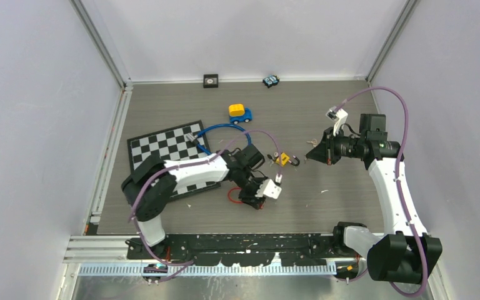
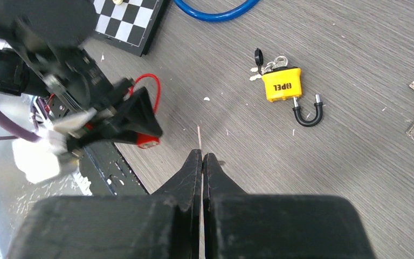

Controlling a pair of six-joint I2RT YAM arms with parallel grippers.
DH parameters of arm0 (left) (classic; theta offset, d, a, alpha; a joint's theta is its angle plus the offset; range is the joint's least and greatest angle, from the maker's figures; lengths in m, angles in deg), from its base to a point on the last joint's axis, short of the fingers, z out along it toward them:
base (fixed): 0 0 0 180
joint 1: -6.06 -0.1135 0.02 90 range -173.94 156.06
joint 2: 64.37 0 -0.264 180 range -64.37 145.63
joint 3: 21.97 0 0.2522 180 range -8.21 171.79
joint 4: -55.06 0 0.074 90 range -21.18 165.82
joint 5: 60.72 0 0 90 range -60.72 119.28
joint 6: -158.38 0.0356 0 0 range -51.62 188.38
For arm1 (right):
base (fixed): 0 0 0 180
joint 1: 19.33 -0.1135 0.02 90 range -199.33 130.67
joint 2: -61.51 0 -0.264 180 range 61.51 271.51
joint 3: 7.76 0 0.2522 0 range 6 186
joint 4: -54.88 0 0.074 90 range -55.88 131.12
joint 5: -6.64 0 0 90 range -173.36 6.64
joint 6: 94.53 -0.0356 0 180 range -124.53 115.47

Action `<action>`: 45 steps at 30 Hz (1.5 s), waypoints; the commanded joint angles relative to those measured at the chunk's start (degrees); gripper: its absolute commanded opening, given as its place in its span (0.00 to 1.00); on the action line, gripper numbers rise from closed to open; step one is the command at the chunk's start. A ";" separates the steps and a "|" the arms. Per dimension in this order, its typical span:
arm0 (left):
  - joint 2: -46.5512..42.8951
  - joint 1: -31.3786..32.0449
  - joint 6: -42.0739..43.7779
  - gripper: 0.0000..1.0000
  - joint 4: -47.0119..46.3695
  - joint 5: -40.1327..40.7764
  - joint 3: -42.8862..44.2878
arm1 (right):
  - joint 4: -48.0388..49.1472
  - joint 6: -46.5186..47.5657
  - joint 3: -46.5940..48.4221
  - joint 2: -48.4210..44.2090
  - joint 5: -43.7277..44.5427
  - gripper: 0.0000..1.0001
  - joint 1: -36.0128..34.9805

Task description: Unlock with the key

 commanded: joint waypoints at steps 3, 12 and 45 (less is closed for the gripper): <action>-11.59 -6.93 6.94 0.00 18.13 -22.81 5.60 | -5.75 7.38 3.36 -2.76 -5.89 0.01 0.11; -16.67 -11.29 5.80 0.00 27.30 -29.55 10.33 | -11.02 13.60 8.26 -3.34 -3.91 0.01 -6.61; -7.60 -19.50 31.32 0.00 56.76 -41.84 17.34 | -11.28 31.10 23.87 7.21 51.14 0.01 -71.68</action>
